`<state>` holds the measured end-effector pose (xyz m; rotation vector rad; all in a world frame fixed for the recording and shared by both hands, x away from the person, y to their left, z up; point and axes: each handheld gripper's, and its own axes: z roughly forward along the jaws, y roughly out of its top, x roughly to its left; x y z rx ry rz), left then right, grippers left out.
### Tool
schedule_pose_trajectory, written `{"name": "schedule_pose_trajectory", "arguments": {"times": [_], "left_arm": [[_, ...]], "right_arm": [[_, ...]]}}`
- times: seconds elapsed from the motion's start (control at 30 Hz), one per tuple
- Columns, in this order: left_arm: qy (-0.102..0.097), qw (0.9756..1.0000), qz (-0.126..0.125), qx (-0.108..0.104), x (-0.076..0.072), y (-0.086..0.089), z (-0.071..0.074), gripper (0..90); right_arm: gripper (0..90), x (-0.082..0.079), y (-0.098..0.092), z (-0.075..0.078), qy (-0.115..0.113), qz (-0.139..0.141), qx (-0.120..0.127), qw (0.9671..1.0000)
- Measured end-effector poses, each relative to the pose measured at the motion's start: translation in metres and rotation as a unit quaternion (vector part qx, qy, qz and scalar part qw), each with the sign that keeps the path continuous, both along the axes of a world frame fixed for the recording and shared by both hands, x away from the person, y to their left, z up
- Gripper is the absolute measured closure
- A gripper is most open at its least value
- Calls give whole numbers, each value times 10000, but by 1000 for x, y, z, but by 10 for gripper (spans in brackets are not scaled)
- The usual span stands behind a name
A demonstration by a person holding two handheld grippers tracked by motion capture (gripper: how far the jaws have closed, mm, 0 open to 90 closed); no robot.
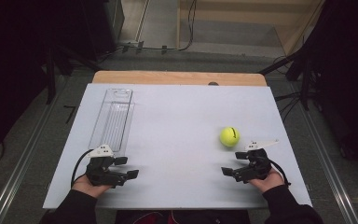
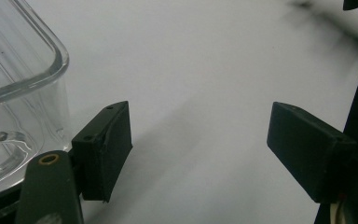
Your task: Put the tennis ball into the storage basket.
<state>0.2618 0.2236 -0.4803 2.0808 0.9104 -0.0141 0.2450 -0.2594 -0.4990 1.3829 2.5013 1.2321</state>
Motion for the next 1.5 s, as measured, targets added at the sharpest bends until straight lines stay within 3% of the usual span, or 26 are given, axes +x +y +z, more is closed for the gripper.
{"name": "schedule_pose_trajectory", "arguments": {"times": [0.7, 0.9, 1.5], "left_arm": [[52, 10000, 1, -20, 1, 0, 0, 224], [67, 10000, -12, -9, 1, 0, 1, 225], [32, 10000, 5, 35, 0, -1, 1, 225]], "right_arm": [[40, 0, -2, 0, 9, -13, 21, 10000], [113, 0, -2, 1, 1, 25, 57, 10000], [114, 8, 11, 18, -150, 107, 3, 9998]]}}
